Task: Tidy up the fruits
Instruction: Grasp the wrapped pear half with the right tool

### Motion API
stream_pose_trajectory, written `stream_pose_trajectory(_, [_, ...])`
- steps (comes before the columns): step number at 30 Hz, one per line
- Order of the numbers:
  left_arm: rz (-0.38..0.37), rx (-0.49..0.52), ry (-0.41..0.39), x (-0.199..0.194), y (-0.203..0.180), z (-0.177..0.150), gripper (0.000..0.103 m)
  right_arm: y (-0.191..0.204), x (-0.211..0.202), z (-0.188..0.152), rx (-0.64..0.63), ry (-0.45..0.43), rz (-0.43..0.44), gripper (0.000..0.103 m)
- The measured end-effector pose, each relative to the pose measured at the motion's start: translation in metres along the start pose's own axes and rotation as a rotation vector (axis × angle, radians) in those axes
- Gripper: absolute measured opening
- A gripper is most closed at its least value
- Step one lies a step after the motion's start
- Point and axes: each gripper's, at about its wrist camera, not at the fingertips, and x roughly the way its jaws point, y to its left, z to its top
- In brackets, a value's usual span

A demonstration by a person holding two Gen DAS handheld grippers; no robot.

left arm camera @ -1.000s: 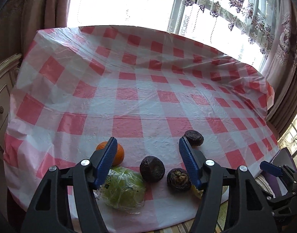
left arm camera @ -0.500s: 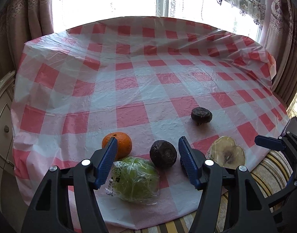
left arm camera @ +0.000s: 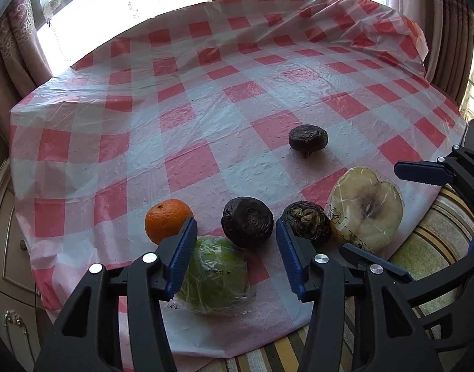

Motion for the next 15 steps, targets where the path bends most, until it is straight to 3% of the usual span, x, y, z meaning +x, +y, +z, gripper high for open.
stream_pose_trajectory(8, [0.015, 0.089, 0.047, 0.012, -0.007, 0.005, 0.048, 0.001, 0.007, -0.001, -0.002, 0.026, 0.022, 0.08])
stream_pose_trajectory(10, [-0.003, 0.107, 0.054, 0.014, -0.009, 0.005, 0.043, 0.002, 0.008, -0.002, -0.007, 0.027, 0.027, 0.077])
stream_pose_trajectory(15, [0.0, 0.14, 0.062, 0.018, -0.013, 0.005, 0.036, 0.002, 0.008, -0.003, -0.005, 0.026, 0.051, 0.062])
